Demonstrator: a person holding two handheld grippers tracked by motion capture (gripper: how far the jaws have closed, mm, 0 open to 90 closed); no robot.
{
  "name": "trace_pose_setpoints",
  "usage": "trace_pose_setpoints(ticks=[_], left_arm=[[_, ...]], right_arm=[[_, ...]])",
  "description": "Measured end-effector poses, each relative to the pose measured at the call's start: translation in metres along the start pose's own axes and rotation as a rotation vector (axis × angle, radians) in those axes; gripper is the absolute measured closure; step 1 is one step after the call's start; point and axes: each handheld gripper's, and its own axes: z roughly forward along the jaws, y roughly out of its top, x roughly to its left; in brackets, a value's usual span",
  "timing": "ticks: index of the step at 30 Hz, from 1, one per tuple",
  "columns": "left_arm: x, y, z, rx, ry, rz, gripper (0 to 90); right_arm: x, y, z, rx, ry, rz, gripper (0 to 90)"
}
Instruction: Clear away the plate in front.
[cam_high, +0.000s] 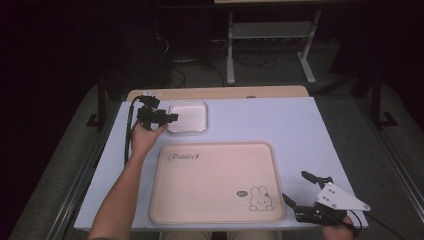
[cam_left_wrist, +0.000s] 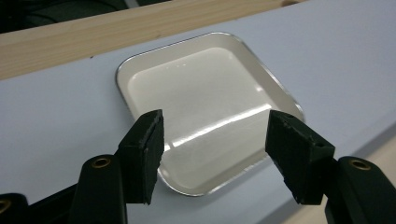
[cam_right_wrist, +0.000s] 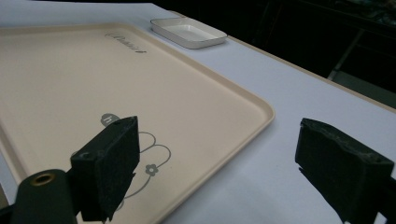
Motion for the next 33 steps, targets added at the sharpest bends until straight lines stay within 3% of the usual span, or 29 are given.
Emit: trace_pose_setpoints(ticks=[1,7,8,11,18,20,33], left_arm=[[0.004,0.0,0.006,0.016,0.026,-0.02,36.6],[0.018,-0.003,0.024,0.08,0.055,-0.067,37.1],[0.018,-0.003,0.024,0.08,0.055,-0.067,37.2],[0.028,-0.01,0.035,0.123,0.036,-0.161,36.0],[0.035,-0.015,0.044,0.143,0.032,-0.23,43.7],[0.036,-0.015,0.044,0.146,0.039,-0.233,53.5],[0.037,-0.018,0.051,0.215,0.075,-0.239,62.5]], right_arm=[[0.0,0.0,0.0,0.001,0.0,-0.002,13.0],[0.0,0.0,0.001,0.005,0.003,-0.004,13.0],[0.0,0.0,0.001,0.005,0.003,-0.004,13.0],[-0.001,0.0,0.001,0.006,0.004,-0.002,13.0],[0.0,0.0,0.001,0.007,0.005,-0.004,12.9],[0.0,0.0,0.001,0.007,0.005,-0.006,13.0],[0.0,0.0,0.0,0.002,0.01,-0.008,13.0]])
